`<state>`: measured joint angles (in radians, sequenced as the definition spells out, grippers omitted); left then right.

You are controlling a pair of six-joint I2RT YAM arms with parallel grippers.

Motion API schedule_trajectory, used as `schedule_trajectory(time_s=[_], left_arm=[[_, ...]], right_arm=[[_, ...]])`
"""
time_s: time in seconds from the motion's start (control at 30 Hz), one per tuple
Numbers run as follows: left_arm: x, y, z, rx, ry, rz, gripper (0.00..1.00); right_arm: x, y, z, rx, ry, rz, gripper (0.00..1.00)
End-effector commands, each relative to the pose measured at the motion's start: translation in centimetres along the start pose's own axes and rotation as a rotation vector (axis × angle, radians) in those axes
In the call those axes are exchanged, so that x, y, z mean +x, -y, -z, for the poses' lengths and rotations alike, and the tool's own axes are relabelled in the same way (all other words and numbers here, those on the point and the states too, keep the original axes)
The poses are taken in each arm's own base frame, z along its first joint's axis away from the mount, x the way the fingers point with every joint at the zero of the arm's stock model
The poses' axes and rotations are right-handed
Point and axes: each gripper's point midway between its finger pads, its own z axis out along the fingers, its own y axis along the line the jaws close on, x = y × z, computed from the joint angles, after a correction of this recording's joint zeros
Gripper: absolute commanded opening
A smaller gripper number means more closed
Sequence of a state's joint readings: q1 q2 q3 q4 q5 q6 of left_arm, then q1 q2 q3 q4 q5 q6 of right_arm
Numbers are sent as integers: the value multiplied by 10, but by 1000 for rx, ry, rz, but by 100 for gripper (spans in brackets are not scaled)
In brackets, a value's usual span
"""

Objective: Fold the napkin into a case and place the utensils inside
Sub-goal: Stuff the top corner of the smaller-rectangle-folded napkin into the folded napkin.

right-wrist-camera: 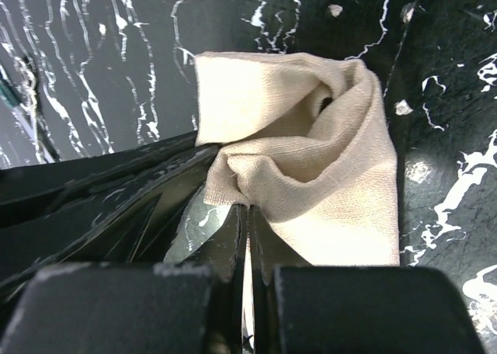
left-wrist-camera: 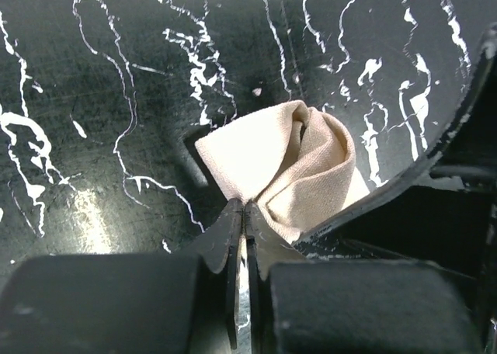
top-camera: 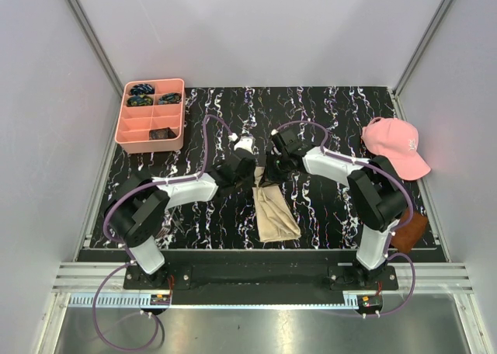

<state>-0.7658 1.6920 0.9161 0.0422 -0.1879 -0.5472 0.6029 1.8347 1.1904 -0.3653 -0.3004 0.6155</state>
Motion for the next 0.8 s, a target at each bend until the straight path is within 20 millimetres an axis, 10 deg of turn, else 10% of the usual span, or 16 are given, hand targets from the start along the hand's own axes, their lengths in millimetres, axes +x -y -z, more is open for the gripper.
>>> schedule_trajectory(time_s=[0.0, 0.77], left_arm=[[-26, 11, 4, 21, 63, 11, 11], [-21, 10, -14, -4, 47, -21, 31]], right_arm=[[-3, -1, -1, -1, -7, 8, 0], [-18, -13, 31, -8, 102, -34, 0]])
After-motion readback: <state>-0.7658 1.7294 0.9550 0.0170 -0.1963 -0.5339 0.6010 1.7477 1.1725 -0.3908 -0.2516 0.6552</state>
